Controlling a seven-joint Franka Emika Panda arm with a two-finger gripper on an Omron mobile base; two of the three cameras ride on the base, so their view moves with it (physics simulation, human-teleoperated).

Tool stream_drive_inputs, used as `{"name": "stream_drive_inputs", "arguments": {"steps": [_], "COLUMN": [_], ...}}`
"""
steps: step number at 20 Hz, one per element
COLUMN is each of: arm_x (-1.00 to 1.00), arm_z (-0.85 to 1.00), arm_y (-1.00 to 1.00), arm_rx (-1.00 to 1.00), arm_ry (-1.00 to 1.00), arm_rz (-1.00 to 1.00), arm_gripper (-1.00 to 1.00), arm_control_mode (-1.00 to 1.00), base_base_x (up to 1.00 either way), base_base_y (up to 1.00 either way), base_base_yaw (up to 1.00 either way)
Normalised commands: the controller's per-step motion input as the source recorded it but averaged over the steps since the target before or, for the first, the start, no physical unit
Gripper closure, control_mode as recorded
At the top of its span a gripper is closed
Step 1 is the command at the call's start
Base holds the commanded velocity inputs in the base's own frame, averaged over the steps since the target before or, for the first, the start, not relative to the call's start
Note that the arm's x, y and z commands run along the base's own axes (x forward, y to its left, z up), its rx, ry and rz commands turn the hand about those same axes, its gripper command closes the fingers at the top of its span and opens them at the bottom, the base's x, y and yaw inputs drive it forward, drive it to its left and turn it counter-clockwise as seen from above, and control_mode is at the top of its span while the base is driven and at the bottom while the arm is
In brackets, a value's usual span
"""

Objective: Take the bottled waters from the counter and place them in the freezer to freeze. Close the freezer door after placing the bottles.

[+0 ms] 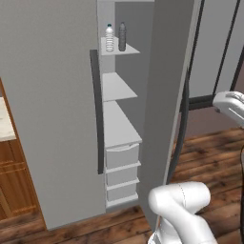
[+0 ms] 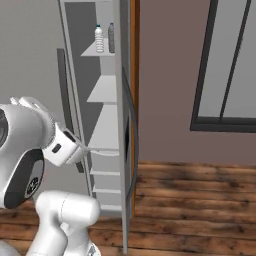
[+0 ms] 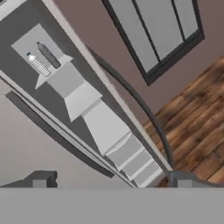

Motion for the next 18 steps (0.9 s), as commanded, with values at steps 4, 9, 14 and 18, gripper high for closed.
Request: {"name": "stream_drive_inputs", "arguments": {"steps": [4,9,14,18], "arm_x": [0.0,0.34,0.4,0.21], "arm_z": [0.01,0.0,0.0,-0.21], "arm_y": [-0.97,-0.68,-0.36,0.0], "arm_rx": [0.35,0.2,0.17,0.22], "arm_ry": [0.0,0.11,0.11,-0.03], "arm_rz": [0.2,0.09,0.03,0.0], "arm_gripper": [-1.0,-1.0,-1.0,-1.0], "arm_control_mode": [-1.0,-1.0,-1.0,-1.0], "base_base_x": [0.0,0.0,0.0,0.0], "base_base_y": [0.0,0.0,0.0,0.0], "base_base_yaw": [0.0,0.0,0.0,0.0]}}
